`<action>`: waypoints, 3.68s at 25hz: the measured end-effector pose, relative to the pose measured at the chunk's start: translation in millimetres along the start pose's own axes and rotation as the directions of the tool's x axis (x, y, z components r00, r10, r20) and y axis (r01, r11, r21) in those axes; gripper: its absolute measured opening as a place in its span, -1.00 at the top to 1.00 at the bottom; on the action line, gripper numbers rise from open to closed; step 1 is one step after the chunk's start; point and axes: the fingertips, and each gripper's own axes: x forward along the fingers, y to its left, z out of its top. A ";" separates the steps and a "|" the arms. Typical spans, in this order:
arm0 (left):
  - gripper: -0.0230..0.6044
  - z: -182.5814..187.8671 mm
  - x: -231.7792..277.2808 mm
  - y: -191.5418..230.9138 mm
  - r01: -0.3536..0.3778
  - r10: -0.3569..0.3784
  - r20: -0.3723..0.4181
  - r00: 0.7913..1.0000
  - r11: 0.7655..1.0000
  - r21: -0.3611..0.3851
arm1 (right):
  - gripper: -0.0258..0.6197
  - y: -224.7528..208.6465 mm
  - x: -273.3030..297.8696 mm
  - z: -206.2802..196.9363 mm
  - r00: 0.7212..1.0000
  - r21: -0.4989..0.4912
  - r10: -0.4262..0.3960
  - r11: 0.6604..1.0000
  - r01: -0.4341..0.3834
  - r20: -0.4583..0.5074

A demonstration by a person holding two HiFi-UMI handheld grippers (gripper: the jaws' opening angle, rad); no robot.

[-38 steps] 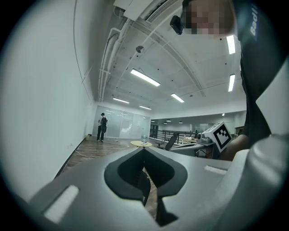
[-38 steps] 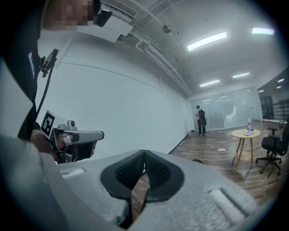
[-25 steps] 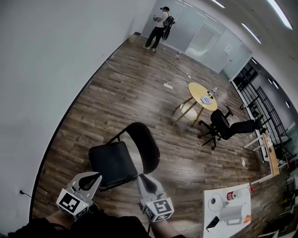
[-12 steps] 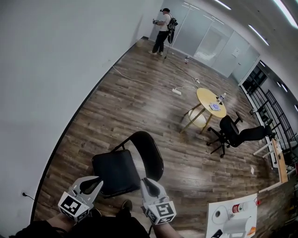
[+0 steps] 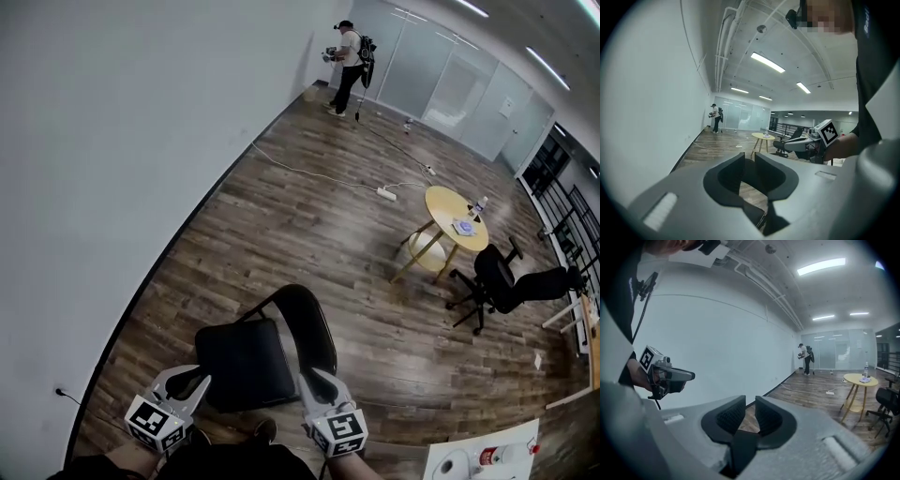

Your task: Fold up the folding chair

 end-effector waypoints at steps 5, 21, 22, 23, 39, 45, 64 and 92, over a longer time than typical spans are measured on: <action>0.66 -15.2 20.0 2.9 -0.054 0.054 -0.023 0.998 0.998 -0.027 | 0.70 -27.6 8.8 -17.5 0.999 0.004 0.030 1.000 -0.030 -0.042; 0.38 -103.1 45.2 44.9 0.021 -0.039 -0.117 0.992 0.989 -0.147 | 0.37 -54.2 45.4 -65.8 0.978 -0.017 0.009 1.000 -0.012 -0.210; 0.36 -112.9 48.3 47.8 0.040 -0.059 -0.124 0.991 0.987 -0.154 | 0.34 -55.8 47.8 -70.9 0.975 -0.018 0.002 1.000 -0.006 -0.221; 0.32 -123.5 51.2 50.8 0.054 -0.076 -0.134 0.988 0.986 -0.161 | 0.31 -57.8 49.3 -75.7 0.973 -0.019 -0.009 1.000 0.005 -0.231; 0.02 -284.0 73.0 78.4 0.159 -0.251 -0.319 0.914 0.944 -0.288 | 0.12 -95.0 41.9 -109.5 0.909 -0.078 -0.171 0.985 0.153 -0.380; -0.05 -333.2 80.1 99.0 0.096 -0.217 -0.349 0.912 0.938 -0.332 | 0.09 -113.1 41.7 -120.9 0.886 -0.107 -0.205 0.979 0.176 -0.417; -0.35 -512.9 91.3 191.2 -0.189 -0.100 -0.503 0.859 0.851 -0.491 | -0.14 -181.2 86.2 -157.2 0.826 -0.194 -0.246 0.966 0.169 -0.507; -0.35 -578.6 153.6 189.2 0.070 -0.438 -0.200 0.876 0.527 -0.847 | -0.24 -190.9 110.8 -193.6 0.772 0.091 0.045 0.996 0.017 -0.634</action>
